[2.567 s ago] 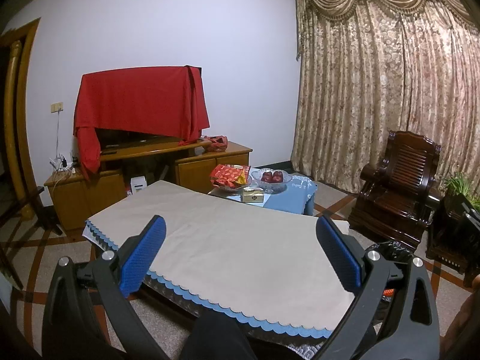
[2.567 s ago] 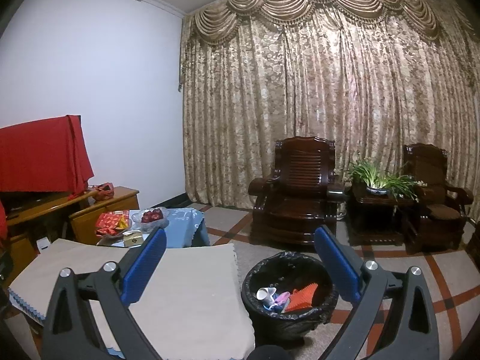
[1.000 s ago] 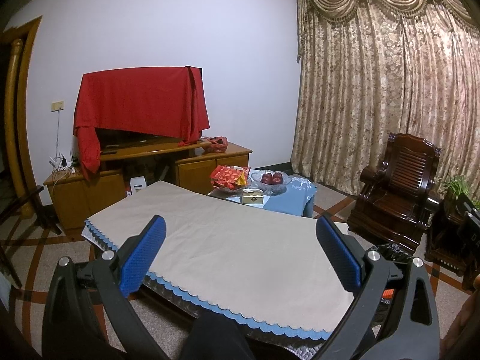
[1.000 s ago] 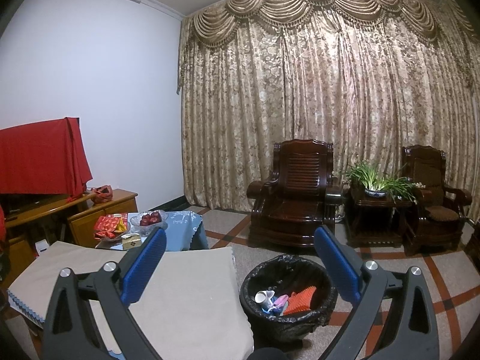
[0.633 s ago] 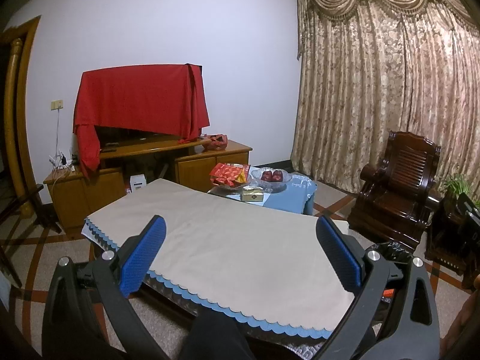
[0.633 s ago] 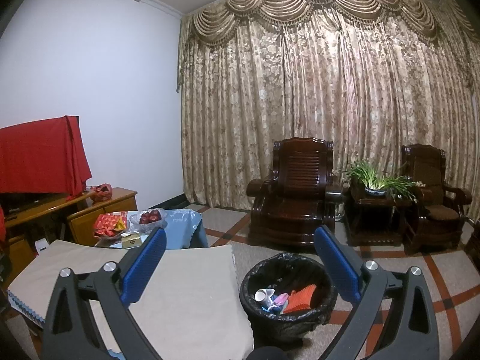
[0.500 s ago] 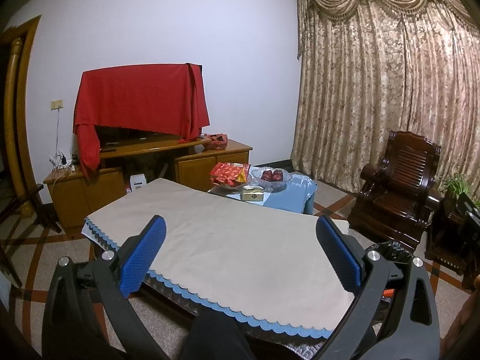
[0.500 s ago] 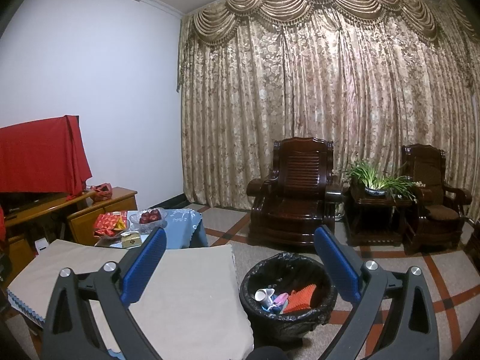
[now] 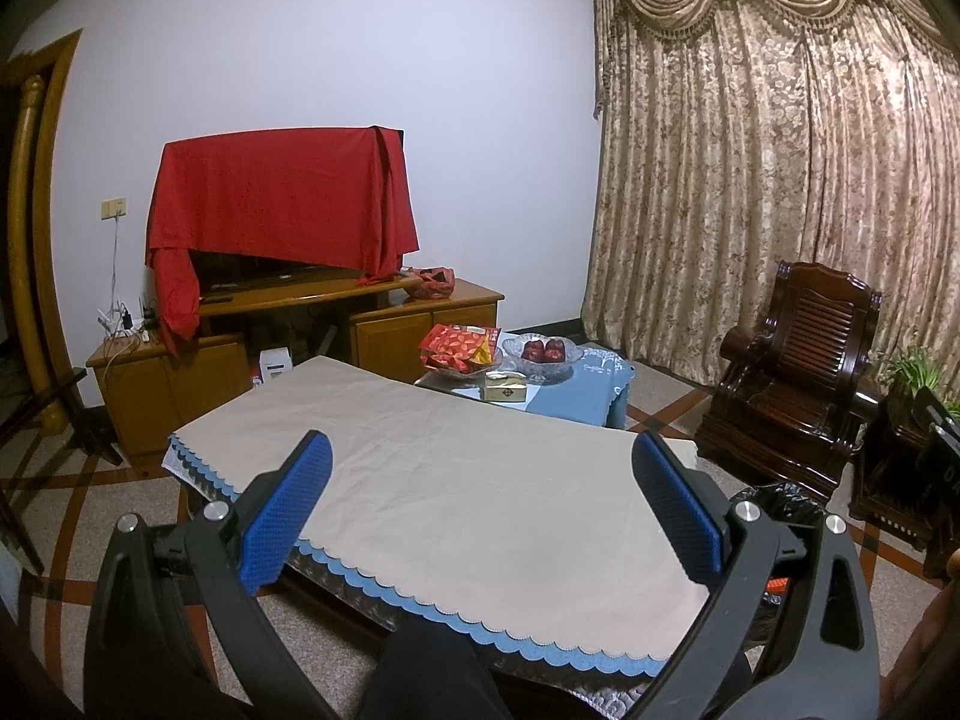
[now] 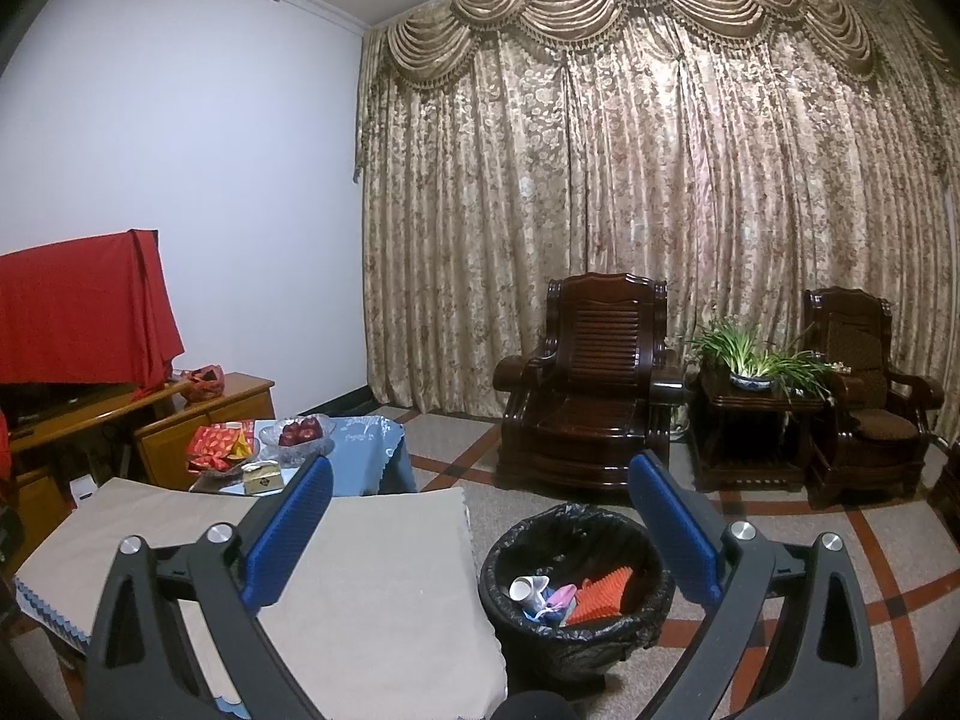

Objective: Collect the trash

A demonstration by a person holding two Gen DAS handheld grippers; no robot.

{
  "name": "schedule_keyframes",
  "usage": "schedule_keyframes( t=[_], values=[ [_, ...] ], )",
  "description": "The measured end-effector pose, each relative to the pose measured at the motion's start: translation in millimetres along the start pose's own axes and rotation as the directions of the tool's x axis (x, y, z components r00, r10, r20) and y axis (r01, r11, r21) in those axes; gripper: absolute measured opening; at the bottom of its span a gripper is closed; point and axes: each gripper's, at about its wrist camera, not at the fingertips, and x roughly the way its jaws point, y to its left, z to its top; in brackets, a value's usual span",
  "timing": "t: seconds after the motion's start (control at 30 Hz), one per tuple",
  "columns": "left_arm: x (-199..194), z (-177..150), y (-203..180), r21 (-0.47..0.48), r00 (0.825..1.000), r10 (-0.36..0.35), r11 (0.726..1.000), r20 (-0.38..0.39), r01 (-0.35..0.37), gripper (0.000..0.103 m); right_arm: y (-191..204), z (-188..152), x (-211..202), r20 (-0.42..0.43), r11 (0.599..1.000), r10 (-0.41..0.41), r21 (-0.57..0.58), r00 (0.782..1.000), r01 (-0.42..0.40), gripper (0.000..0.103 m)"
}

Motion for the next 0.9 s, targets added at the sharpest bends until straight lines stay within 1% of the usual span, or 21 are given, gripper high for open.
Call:
schedule_keyframes(
  t=[0.6, 0.73, 0.9],
  values=[
    [0.2, -0.2, -0.4, 0.000, 1.000, 0.000, 1.000, -0.002, 0.000, 0.097, -0.1, -5.4, 4.4, -0.007, 1.000, 0.000, -0.001, 1.000, 0.000, 0.097],
    [1.3, -3.9, -2.8, 0.004, 1.000, 0.013, 1.000, -0.004, -0.013, 0.097, -0.8, -9.6, 6.4, -0.012, 1.000, 0.001, -0.002, 1.000, -0.001, 0.097],
    [0.5, -9.6, -7.4, 0.016, 1.000, 0.005, 1.000, 0.002, -0.005, 0.097, -1.3, -11.5, 7.1, -0.013, 1.000, 0.000, -0.002, 1.000, 0.000, 0.097]
  ],
)
